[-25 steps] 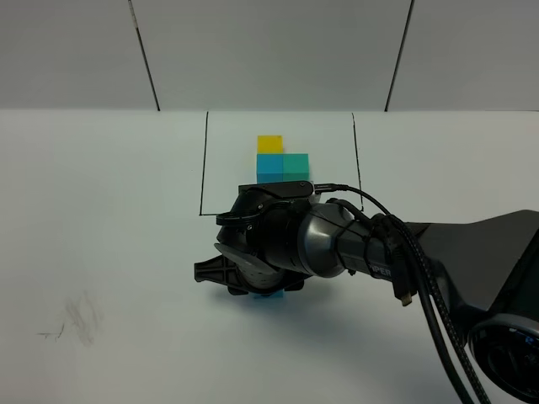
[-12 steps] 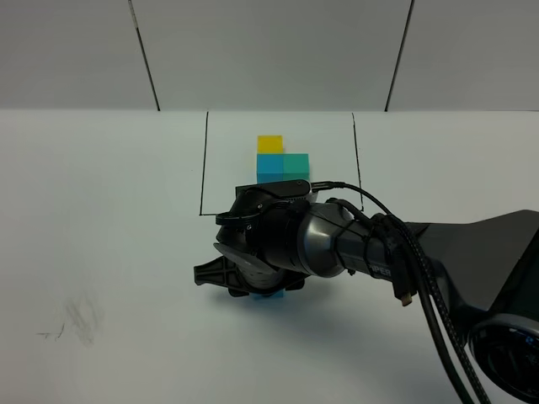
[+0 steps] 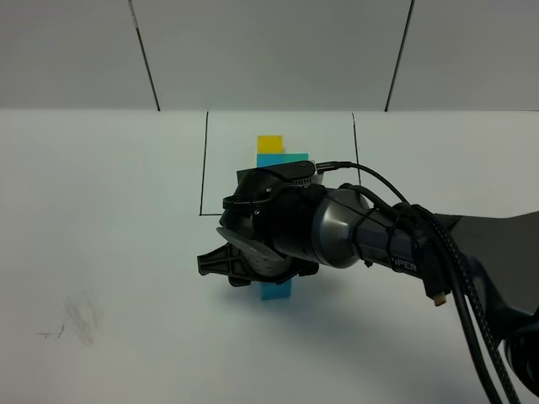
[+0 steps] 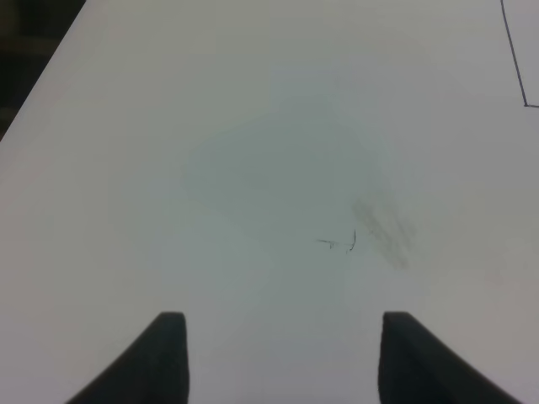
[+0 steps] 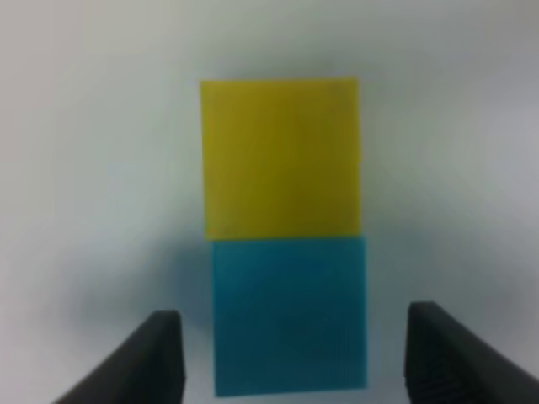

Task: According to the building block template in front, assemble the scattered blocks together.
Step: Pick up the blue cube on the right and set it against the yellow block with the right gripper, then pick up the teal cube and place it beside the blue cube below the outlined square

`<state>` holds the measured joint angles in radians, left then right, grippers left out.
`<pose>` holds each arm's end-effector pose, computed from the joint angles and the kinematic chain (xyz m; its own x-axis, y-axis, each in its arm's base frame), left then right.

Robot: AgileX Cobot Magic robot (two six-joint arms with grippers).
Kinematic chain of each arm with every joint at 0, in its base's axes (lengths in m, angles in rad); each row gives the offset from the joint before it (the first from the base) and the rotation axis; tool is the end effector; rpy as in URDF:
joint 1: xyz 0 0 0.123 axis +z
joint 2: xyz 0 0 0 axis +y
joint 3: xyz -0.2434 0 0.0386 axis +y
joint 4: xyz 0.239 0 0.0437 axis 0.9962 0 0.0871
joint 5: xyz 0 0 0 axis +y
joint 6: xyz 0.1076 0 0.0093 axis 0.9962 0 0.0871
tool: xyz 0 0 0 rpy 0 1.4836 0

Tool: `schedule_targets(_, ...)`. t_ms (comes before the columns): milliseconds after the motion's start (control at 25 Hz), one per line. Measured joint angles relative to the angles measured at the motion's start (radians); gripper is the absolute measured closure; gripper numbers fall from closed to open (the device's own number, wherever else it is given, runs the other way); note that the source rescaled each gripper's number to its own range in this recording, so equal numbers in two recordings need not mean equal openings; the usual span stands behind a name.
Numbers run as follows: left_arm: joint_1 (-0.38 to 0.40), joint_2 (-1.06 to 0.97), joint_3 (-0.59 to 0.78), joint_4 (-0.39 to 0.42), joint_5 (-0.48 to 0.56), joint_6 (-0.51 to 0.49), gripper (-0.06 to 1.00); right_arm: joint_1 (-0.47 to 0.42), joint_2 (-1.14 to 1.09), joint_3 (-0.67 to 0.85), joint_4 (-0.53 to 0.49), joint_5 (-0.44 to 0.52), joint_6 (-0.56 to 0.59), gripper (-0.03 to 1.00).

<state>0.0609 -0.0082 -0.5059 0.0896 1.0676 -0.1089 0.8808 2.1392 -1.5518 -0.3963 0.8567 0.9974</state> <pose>0.0385 0.0108 0.2668 -0.4377 -0.0922 -0.8944 -0.1597 0.9869 -0.0236 0.2869 0.2981 0.1113 -0.9199 -0.1126 -0.3755 -0.1042 0.9936 -0.0428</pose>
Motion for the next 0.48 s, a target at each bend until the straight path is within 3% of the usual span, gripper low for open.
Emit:
schedule_targets(320,0.0,0.0,0.0,0.0,0.0,0.0,0.82,0.0,-0.004,0.0,-0.008,0.003,-0.004,0.45)
schedule_targets(480,0.0,0.0,0.0,0.0,0.0,0.0,0.82,0.0,-0.046,0.0,-0.007,0.047,-0.025,0.31)
